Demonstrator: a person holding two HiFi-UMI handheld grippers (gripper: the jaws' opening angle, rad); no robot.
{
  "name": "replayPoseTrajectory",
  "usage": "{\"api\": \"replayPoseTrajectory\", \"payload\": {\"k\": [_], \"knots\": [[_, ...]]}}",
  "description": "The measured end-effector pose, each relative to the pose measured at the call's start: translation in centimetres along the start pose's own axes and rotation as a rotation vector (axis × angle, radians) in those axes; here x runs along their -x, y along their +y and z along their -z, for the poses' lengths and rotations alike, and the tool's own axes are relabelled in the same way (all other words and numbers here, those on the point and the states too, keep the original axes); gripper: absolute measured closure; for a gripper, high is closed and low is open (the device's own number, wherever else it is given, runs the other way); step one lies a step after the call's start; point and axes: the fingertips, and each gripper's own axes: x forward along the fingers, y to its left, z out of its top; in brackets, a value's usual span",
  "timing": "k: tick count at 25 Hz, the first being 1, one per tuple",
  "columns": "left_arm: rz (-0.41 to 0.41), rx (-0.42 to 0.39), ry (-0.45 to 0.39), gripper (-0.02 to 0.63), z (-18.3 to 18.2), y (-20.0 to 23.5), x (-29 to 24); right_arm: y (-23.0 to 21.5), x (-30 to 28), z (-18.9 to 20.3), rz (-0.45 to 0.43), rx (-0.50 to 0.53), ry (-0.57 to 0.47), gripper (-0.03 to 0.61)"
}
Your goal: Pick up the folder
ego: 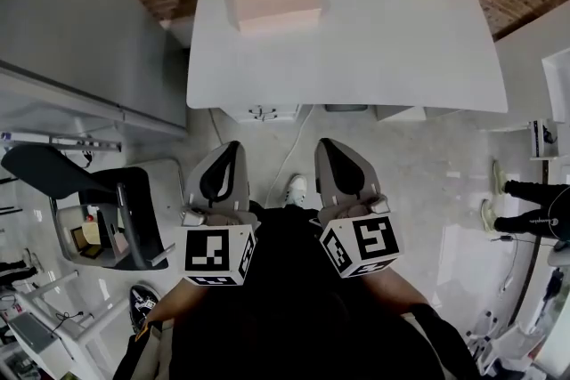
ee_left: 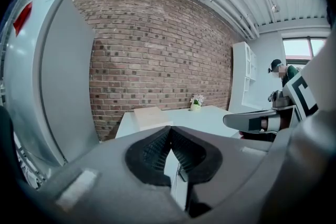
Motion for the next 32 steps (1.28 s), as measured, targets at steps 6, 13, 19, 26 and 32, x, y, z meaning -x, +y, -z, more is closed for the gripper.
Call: {"api": "replayPoseTrajectory", "payload": {"k": [6, 13, 19, 26, 32], "knots": [[-0.016, -0.013, 0.013, 0.612, -0.1, -1.2, -0.6, -1.6, 0.2, 0.1, -0.011, -0.016, 0.003, 0.577], [-0.022, 0.006, 0.028, 0.612, 0.3, -0.3, -2.1, -1.8, -1.7, 0.4, -0.023, -0.011, 0.031, 0.577], [0.023, 0.021, 0.032, 0.612, -0.1, 1.2, -5.9, -3.0, -5.0, 0.1, 0.018, 0.0, 0.054, 0.577], [0.091, 0.014, 0.035, 0.612, -2.3, 3.3, -12.1, -4.8, -10.5, -1.6, 0.063, 0.004, 0.07, 0.577], [0.112, 0.029, 0.042, 0.612, -3.4, 6.0, -16.1, -5.7, -15.0, -2.9, 0.085, 0.009, 0.085, 0.577]]}}
